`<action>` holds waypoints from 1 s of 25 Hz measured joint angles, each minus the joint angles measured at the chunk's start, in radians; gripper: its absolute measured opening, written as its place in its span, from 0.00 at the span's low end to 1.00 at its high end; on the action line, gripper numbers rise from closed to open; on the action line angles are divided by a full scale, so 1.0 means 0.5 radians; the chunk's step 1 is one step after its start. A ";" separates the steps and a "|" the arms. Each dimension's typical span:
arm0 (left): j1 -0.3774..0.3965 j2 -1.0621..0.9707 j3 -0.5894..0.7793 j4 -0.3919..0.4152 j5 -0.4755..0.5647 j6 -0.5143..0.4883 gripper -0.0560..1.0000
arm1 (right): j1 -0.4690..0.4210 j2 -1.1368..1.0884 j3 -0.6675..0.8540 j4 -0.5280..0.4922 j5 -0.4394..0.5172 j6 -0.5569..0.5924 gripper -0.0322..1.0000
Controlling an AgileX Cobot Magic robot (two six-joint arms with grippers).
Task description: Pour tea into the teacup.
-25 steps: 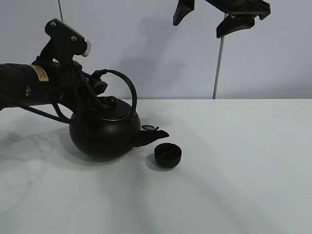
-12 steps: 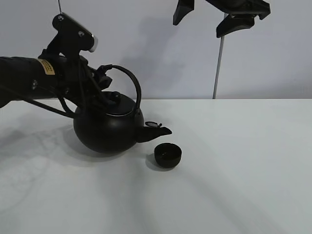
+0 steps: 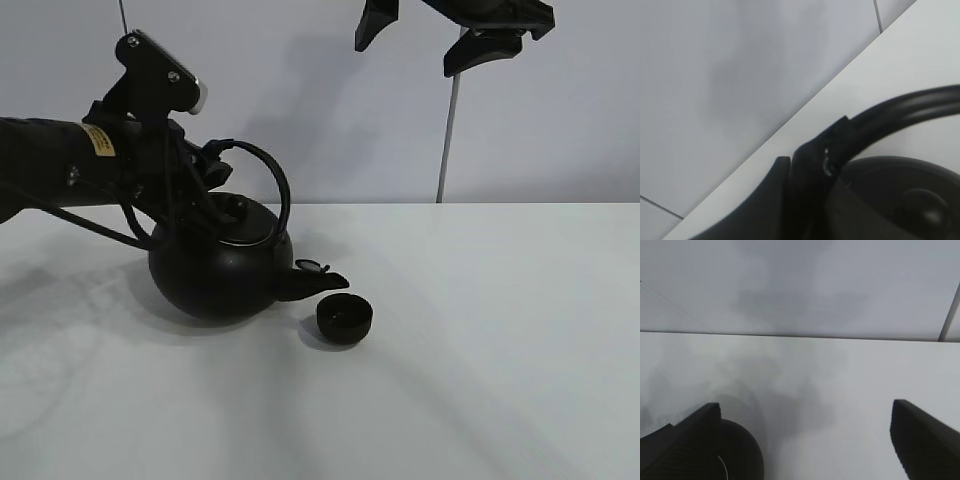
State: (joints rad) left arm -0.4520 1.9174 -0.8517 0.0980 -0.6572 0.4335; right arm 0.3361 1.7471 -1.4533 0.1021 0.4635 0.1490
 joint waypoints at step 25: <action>-0.014 0.000 0.000 0.001 0.000 0.120 0.14 | 0.000 0.000 0.000 0.000 0.000 0.000 0.64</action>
State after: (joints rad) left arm -0.4590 1.9174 -0.8517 0.0987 -0.6572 0.4934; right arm 0.3361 1.7471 -1.4533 0.1021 0.4635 0.1490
